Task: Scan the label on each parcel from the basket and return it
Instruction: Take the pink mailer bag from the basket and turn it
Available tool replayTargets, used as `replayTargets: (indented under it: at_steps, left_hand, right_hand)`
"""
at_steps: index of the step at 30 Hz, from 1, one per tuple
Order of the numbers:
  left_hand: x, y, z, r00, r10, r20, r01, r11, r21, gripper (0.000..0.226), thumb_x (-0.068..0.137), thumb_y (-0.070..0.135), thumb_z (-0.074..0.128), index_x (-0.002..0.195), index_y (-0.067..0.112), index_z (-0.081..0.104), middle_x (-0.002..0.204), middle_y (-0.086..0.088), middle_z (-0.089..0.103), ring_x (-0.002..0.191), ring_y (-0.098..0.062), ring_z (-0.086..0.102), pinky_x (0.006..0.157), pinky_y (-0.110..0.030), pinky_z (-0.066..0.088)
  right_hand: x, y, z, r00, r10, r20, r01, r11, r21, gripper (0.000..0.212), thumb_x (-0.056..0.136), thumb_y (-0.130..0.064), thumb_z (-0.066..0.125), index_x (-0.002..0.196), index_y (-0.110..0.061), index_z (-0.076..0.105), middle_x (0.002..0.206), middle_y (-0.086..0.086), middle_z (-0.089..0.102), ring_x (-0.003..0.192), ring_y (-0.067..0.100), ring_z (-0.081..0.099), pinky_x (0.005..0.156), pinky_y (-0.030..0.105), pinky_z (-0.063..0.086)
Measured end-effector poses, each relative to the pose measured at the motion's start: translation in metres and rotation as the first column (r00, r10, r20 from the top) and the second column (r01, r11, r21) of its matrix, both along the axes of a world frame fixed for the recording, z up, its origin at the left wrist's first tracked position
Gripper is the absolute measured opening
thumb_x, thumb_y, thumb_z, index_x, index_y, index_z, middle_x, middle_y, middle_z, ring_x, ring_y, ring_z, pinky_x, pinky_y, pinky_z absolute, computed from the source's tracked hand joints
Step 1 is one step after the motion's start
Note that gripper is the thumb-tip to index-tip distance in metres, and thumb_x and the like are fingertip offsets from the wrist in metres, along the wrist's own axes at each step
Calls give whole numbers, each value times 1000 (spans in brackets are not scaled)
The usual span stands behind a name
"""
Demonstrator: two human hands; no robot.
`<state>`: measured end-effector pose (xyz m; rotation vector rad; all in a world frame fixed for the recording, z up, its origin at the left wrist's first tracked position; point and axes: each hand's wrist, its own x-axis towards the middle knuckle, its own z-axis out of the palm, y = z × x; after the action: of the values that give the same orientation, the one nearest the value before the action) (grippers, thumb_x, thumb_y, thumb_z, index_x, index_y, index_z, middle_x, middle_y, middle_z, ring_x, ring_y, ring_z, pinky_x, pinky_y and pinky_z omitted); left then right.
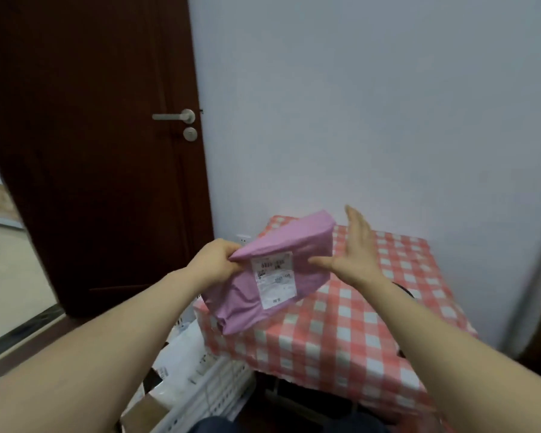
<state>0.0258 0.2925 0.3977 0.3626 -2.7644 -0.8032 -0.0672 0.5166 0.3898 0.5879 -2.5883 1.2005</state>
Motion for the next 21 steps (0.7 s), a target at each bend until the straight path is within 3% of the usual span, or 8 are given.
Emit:
replayTargets:
  at_steps: [3, 6, 8, 10, 12, 16, 18, 21]
  left_hand:
    - [-1, 15, 7, 994, -86, 61, 94, 985, -146, 23, 83, 4, 56, 94, 14, 73, 84, -3, 67, 91, -19, 65, 72, -25, 44]
    - [-1, 30, 14, 982, -150, 118, 176, 950, -257, 28, 85, 5, 52, 102, 17, 71, 100, -9, 70, 101, -27, 64, 78, -30, 48]
    - [-3, 35, 16, 978, -178, 108, 201, 943, -266, 30, 86, 6, 53, 106, 19, 72, 105, -9, 71, 101, -27, 64, 79, -30, 49]
    - [-5, 34, 17, 978, -197, 69, 208, 951, -229, 28, 85, 8, 58, 106, 20, 74, 102, -7, 73, 97, -22, 66, 79, -29, 49]
    - [-5, 27, 16, 985, -170, 35, 173, 976, -130, 29, 80, 7, 65, 104, 19, 76, 92, -3, 74, 87, -13, 65, 75, -26, 50]
    - [-9, 15, 8, 995, 31, -90, -15, 985, 171, 21, 73, 3, 76, 94, 2, 77, 68, -9, 65, 77, -15, 59, 76, -37, 56]
    - [-12, 21, 4, 986, 103, -130, -47, 925, 377, 21, 71, 2, 79, 91, -1, 75, 74, -10, 66, 76, -16, 60, 76, -36, 58]
    - [-16, 32, 0, 992, 97, -86, -14, 737, 676, 26, 67, 3, 82, 84, 18, 71, 76, 1, 71, 71, -13, 66, 60, -19, 58]
  right_hand:
    - [7, -7, 17, 930, 284, -235, -128, 847, 515, 123, 59, -49, 82, 153, -28, 6, 163, 0, 1, 150, 20, -3, 118, 45, -8]
    - [9, -19, 21, 885, 414, -211, -80, 583, 809, 93, 71, -44, 73, 149, -32, 23, 158, -3, 23, 148, 19, 17, 117, 52, -9]
    - [8, -24, 21, 909, 388, -151, -117, 586, 802, 53, 83, -27, 62, 134, -30, 48, 139, 0, 53, 132, 22, 46, 117, 48, 13]
    - [8, -22, 18, 941, 335, -47, -194, 648, 737, 28, 88, -14, 53, 114, -20, 62, 115, 5, 67, 107, 24, 61, 89, 34, 41]
    - [5, -17, 15, 952, 304, 44, -252, 690, 678, 26, 89, -7, 52, 111, -13, 65, 111, 9, 69, 100, 27, 62, 73, 27, 39]
    - [-7, 1, 7, 912, 333, 238, -409, 775, 482, 26, 88, -1, 58, 113, -1, 65, 109, 11, 69, 98, 16, 60, 75, 23, 43]
    - [-12, 6, 5, 895, 339, 291, -437, 800, 412, 26, 87, -3, 62, 112, 0, 66, 114, 15, 70, 95, 15, 59, 83, 28, 47]
    - [-19, 11, -1, 888, 314, 337, -426, 838, 341, 25, 85, -6, 67, 109, -1, 67, 114, 16, 70, 95, 20, 63, 91, 34, 50]
